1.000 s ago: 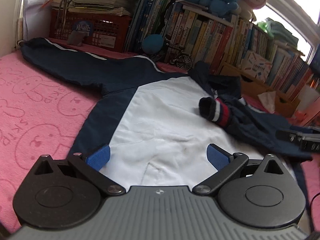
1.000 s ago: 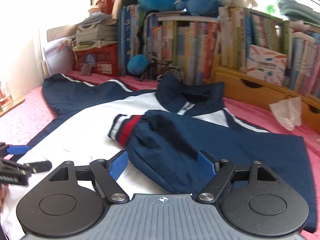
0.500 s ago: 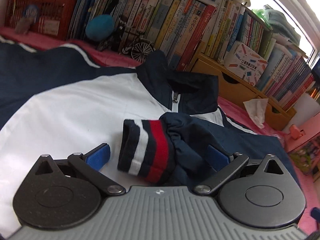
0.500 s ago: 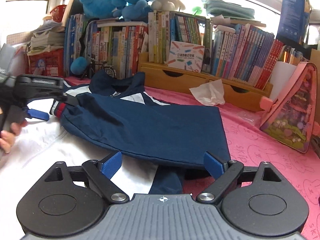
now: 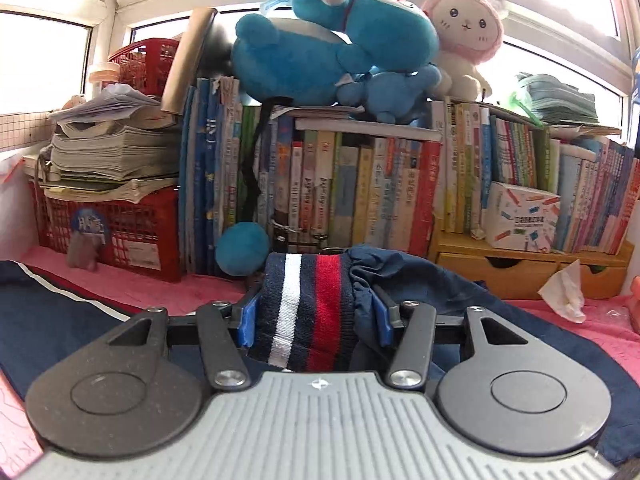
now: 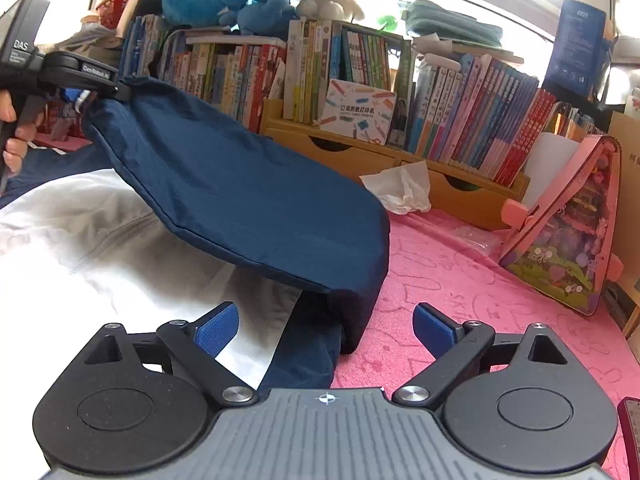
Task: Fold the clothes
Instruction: 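Grasp the striped cuff with the left tool and pull it across the front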
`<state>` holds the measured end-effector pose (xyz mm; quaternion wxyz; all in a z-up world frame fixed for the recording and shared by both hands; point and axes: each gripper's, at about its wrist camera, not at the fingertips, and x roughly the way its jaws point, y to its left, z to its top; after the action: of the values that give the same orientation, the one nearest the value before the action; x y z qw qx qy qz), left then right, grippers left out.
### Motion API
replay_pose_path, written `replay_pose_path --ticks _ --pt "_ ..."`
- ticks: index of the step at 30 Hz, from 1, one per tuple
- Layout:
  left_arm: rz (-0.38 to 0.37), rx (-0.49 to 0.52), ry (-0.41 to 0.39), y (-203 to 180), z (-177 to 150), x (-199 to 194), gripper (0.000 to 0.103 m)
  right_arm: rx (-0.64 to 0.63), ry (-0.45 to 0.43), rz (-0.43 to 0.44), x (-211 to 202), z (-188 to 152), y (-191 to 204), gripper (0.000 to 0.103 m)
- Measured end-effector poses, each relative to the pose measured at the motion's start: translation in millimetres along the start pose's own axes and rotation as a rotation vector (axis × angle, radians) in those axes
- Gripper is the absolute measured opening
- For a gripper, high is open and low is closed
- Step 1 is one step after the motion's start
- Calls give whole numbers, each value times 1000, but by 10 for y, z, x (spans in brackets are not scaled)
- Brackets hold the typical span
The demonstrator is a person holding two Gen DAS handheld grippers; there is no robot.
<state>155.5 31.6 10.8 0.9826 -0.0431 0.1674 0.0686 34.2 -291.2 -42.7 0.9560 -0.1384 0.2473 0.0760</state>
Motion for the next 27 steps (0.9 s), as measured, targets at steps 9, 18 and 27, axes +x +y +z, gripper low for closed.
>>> replay_pose_path --ticks 9,18,27 --pt "107 -30 192 386 -424 344 56 -222 16 -110 523 176 352 95" --pt "-20 -14 224 461 -611 331 80 -137 122 -402 935 152 -98 94" --pt "8 95 355 233 -663 513 102 -265 12 51 446 254 567 101"
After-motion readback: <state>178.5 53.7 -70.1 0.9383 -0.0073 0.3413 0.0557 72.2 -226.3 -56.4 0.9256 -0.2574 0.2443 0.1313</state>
